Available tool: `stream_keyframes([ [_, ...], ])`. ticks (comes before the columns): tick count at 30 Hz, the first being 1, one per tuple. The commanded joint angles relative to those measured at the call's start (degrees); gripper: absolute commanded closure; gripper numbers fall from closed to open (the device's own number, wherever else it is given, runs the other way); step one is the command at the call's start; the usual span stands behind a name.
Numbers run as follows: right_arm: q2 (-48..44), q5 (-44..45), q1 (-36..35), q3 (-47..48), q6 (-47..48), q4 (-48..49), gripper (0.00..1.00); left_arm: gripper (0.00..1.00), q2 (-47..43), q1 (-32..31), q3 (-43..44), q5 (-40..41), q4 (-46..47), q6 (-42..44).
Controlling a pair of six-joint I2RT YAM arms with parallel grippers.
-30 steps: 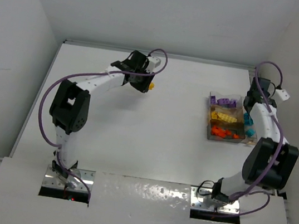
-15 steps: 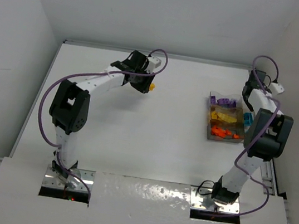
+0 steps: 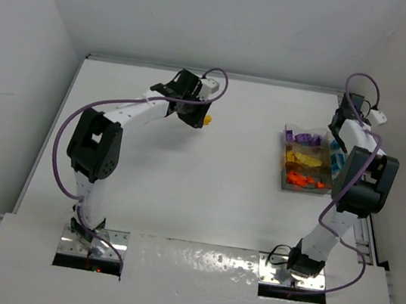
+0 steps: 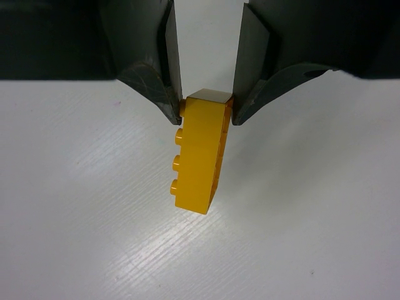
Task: Sort the legos into containers by color
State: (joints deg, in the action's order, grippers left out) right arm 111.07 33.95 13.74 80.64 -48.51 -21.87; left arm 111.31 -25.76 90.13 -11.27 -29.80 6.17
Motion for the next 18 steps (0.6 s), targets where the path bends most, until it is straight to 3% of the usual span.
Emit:
stream_keyframes([
  [1,-3.22,-0.73,0.15,-0.39,1.22,2.44,0.35,1.0,-2.59,0.27,-0.13,-1.48,1.41,0.33],
  [6,-6.03,-3.54,0.06,-1.71,3.86,4.28,0.34,1.0,-2.5,0.27,-0.3,-2.88,1.76,0.07],
  [14,-14.28,-4.86,0.06,-10.23,2.99,6.05,0.32,1.0,-2.67,0.1,0.4,-5.61,2.29,-0.64],
  [18,-20.6,-10.12,-0.46,-16.64,1.93,10.16,0.32,1.0,-2.85,-0.43,-0.04,-8.06,2.38,-0.37],
])
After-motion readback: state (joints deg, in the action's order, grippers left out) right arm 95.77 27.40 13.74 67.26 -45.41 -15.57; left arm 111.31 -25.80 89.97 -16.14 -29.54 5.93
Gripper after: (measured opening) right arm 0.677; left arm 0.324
